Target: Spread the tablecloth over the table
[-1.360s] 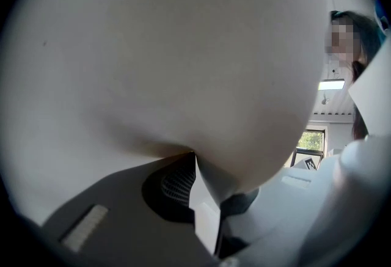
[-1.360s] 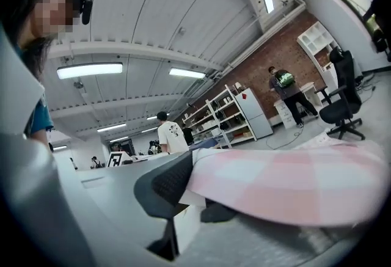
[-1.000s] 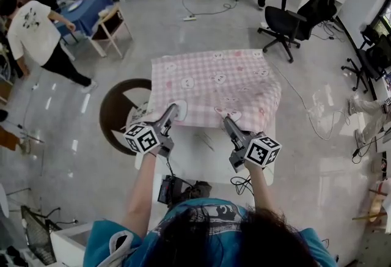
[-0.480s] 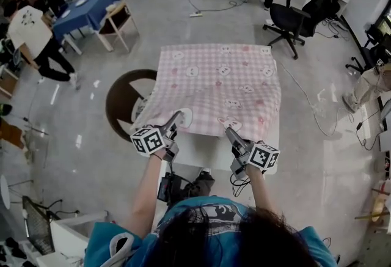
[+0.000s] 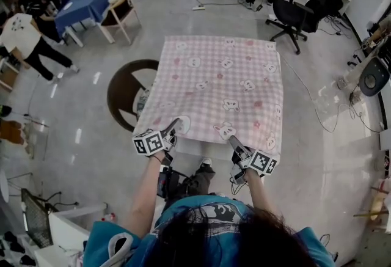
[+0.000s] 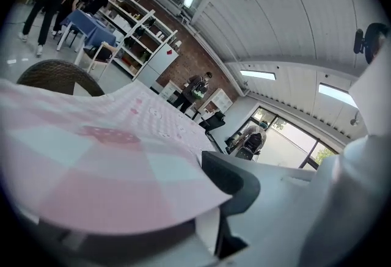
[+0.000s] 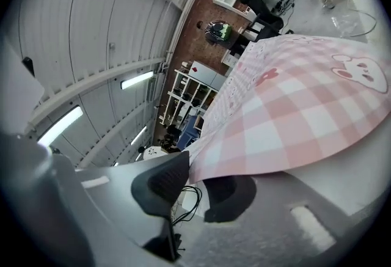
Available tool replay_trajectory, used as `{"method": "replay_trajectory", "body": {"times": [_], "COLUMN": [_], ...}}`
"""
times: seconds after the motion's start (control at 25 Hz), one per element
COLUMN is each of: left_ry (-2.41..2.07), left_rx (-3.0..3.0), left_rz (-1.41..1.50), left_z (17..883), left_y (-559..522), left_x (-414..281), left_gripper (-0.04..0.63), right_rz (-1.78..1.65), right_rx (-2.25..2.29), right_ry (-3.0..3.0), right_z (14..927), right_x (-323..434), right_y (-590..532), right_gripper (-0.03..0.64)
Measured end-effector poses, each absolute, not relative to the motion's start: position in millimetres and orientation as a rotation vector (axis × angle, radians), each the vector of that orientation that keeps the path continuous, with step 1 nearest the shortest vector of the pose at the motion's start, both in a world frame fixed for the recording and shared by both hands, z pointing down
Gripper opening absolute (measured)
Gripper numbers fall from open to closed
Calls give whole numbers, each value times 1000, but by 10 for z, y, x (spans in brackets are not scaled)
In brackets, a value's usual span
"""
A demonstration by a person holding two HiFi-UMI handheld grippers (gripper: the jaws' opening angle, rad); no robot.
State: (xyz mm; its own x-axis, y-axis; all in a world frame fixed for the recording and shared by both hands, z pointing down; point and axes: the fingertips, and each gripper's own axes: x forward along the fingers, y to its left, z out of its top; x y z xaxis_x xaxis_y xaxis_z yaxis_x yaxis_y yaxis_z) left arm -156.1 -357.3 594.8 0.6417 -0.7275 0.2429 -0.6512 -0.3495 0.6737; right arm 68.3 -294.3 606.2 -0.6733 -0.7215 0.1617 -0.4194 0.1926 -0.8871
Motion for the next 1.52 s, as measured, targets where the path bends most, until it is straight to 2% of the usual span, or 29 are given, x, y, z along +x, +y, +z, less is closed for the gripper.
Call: {"method": "replay_trajectory", "body": {"times": [0.8,1.28,1.36,1.52], "left_ry": [-1139,-1279,-1307,-1324], "left_rx": [1878,1750,1736,1737], "left_rz": [180,357,366,347], "left_z": [6835,7283,7313,7278], "left_y": [-3046,-2920,-2956,-2990], "left_x": [-1849,-1968,-1991,-2059], "left_gripper": [66,100,118,196], "right_rz": [-1650,-1809,-1811,-1801], "right_rx": [-1194,-1289,-1289,-1234], "right_ry": [2272,2263,2283,2287], "right_z": [6560,7040,7067,7003], "right_x": [381,304,302,276], "right_y": [-2419,-2217,-2228,-2278], "right_gripper": [20,29,39,85]}}
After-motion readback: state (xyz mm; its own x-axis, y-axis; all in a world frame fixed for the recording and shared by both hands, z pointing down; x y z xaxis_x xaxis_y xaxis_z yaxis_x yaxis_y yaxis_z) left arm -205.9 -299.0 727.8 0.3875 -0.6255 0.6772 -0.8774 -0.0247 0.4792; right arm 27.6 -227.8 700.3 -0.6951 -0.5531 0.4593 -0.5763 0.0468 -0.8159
